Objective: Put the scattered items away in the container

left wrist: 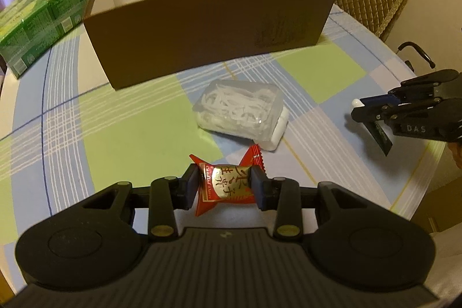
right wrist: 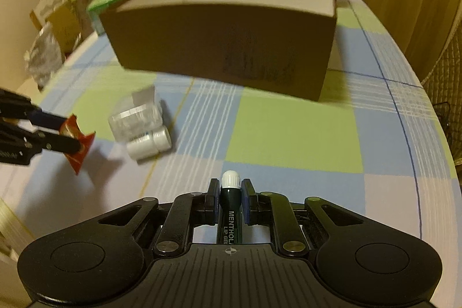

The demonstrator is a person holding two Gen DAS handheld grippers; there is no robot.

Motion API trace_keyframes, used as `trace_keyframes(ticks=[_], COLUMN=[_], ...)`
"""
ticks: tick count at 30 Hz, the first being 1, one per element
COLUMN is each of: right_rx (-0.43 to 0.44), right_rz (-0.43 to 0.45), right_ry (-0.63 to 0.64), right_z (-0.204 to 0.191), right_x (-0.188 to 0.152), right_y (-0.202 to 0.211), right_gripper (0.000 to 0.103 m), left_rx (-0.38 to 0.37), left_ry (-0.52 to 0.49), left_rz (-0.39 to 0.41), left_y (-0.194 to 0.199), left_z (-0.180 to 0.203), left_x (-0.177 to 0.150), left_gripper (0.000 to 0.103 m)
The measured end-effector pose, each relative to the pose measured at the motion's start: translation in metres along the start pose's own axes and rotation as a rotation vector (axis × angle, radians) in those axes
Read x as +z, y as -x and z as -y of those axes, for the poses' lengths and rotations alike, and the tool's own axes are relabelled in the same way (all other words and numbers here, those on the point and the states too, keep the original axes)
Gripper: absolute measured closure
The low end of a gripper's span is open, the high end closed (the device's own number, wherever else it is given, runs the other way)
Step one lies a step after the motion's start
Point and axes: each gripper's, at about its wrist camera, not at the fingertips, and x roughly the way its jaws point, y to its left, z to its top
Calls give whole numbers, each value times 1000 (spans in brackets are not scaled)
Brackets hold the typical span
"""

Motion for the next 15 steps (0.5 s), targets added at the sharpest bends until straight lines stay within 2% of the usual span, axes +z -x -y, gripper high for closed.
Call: trace_keyframes(ticks=[8,15], right_rx=[80,132], right_rz=[108,204], right_ry=[-88,-87], right_z=[10,15], right_x=[27,68], right_y=[23,38], right_gripper=[85,85], left_rx=[13,30], left_ry=[1,-26], left_rz=[86,166], left_y=[25,38], left_z=[-13,-21], left_x=[23,60], left_gripper=[70,70])
